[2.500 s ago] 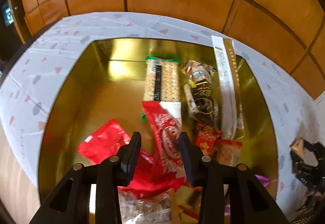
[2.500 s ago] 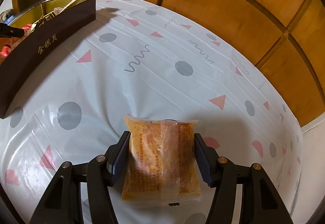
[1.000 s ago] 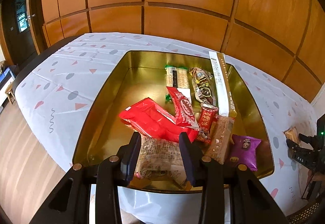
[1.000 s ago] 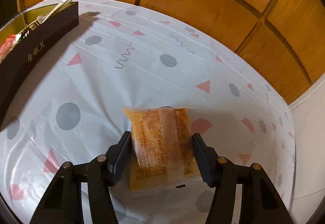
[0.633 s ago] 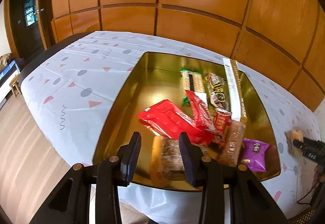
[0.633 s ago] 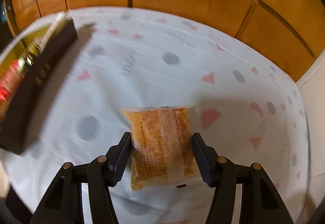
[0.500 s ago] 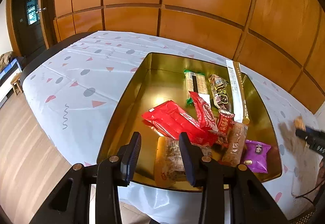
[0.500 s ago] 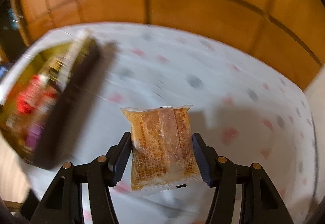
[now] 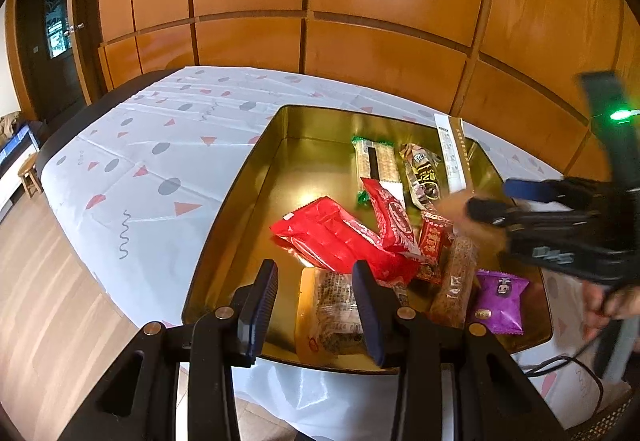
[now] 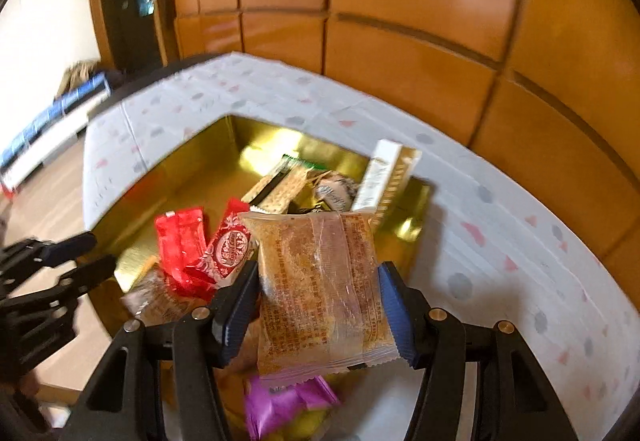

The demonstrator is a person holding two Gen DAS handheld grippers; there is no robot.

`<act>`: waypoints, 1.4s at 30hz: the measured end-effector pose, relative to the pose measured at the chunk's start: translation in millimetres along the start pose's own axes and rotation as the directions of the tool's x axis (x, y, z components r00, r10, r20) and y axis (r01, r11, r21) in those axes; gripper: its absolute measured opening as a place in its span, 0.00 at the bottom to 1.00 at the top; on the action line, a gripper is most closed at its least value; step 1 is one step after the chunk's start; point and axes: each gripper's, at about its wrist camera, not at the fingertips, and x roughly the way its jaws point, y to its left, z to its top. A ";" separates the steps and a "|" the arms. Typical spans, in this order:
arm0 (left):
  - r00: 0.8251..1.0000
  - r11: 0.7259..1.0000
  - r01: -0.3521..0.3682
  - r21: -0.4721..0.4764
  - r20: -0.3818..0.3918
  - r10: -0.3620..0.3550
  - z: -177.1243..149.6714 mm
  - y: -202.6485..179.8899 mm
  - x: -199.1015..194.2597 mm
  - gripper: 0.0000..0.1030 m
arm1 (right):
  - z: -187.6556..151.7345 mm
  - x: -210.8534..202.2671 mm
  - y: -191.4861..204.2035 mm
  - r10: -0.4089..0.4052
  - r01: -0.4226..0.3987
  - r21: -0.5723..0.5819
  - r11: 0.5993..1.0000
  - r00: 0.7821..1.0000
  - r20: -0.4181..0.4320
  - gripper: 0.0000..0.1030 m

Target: Organize snacks

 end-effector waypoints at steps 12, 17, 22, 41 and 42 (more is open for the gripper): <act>1.000 1.000 0.000 0.010 -0.014 0.000 -3.2 -5.2 6.2 0.38 | -14.6 38.0 3.1 -0.009 0.007 -0.018 1.000 0.996 -0.091 0.56; 1.000 1.000 -0.006 0.012 -0.014 0.006 -4.5 -7.8 5.1 0.38 | -25.7 36.1 13.0 -0.013 0.009 -0.051 0.999 0.996 -0.090 0.31; 1.000 1.000 -0.011 0.012 -0.017 0.011 -6.0 -9.2 5.4 0.38 | -28.8 40.8 14.8 0.002 -0.004 -0.016 1.000 0.995 -0.100 0.34; 1.000 1.000 -0.011 0.000 0.027 0.011 -8.0 -10.1 -6.5 0.39 | -57.5 -30.4 18.8 0.073 -0.072 0.036 0.997 0.997 -0.026 0.38; 1.000 1.000 -0.012 0.002 0.028 0.012 -8.2 -11.2 -7.1 0.40 | -59.3 -26.8 22.7 0.075 -0.073 0.030 0.997 0.996 -0.043 0.38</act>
